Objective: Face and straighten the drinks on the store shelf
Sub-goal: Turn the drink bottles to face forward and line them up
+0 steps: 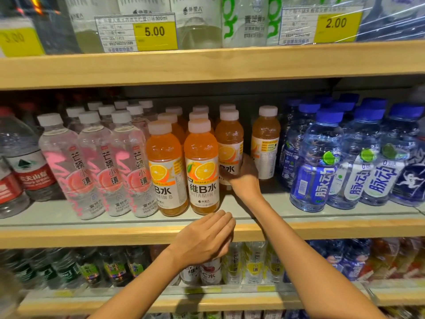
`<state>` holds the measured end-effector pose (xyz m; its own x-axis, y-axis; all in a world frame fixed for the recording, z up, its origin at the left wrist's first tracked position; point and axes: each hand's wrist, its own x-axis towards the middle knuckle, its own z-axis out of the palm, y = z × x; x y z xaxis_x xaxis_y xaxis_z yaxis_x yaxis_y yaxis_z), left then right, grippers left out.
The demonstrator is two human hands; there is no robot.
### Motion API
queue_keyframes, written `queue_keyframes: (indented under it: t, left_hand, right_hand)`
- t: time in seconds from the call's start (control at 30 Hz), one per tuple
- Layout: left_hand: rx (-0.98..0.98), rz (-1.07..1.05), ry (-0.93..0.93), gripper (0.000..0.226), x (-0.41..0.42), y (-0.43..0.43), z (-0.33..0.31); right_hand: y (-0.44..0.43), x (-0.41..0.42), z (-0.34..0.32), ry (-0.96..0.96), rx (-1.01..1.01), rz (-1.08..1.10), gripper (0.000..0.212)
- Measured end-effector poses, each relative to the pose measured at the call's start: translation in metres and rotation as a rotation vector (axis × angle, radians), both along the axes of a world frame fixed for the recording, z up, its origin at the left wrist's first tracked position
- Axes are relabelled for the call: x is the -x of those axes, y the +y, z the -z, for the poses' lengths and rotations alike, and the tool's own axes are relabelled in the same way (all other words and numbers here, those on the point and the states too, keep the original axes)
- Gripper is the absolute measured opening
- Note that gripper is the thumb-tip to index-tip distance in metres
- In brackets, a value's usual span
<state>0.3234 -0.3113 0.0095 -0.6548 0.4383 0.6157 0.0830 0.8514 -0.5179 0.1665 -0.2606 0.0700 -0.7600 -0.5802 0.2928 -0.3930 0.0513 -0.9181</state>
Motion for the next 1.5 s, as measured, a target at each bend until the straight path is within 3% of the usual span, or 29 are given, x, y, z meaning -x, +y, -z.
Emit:
queue_keyframes:
  t: [0.1, 0.27, 0.43, 0.6, 0.7, 0.8, 0.93, 1.03, 1.13, 1.27, 1.37, 1.5]
  left_hand:
    - [0.002, -0.008, -0.013, 0.040, -0.001, 0.001, -0.002]
    - [-0.004, -0.028, -0.043, 0.040, -0.002, 0.003, -0.006]
    - [-0.067, -0.048, -0.057, 0.037, -0.002, 0.007, -0.010]
    - [-0.214, -0.074, -0.167, 0.029, -0.004, 0.019, -0.023]
    - [-0.492, -0.115, -0.188, 0.026, -0.006, 0.031, -0.037]
    - [-0.971, -0.089, -0.034, 0.020, -0.002, 0.046, -0.058]
    - [-1.615, 0.240, 0.025, 0.039, 0.006, 0.065, -0.109]
    - [-1.841, 0.397, -0.011, 0.036, 0.008, 0.074, -0.133]
    - [-1.885, 0.377, -0.034, 0.047, 0.007, 0.082, -0.139]
    - [-1.857, 0.294, 0.087, 0.058, 0.006, 0.087, -0.139]
    - [-1.831, 0.256, 0.150, 0.043, 0.007, 0.084, -0.139]
    - [-1.825, 0.261, 0.107, 0.020, 0.006, 0.075, -0.140]
  right_hand:
    - [0.001, -0.005, 0.000, 0.010, 0.066, 0.000, 0.031]
    - [0.013, -0.009, 0.001, 0.148, 0.106, -0.006, 0.013]
    - [0.034, -0.008, -0.004, 0.212, 0.149, 0.014, 0.022]
    - [0.065, -0.007, -0.012, 0.237, 0.134, 0.085, 0.050]
    - [0.086, -0.012, -0.019, 0.231, 0.167, 0.019, 0.052]
    - [0.103, -0.022, -0.024, 0.168, 0.167, -0.078, 0.055]
    - [0.119, -0.043, -0.027, 0.119, 0.151, -0.172, 0.057]
    - [0.123, -0.058, -0.024, 0.085, 0.136, -0.255, 0.060]
    - [0.121, -0.071, -0.021, 0.071, 0.150, -0.304, 0.062]
    - [0.116, -0.083, -0.014, 0.082, 0.103, -0.252, 0.055]
    - [0.114, -0.089, -0.010, 0.089, 0.068, -0.228, 0.057]
    - [0.116, -0.089, -0.005, -0.043, 0.200, -0.369, 0.065]
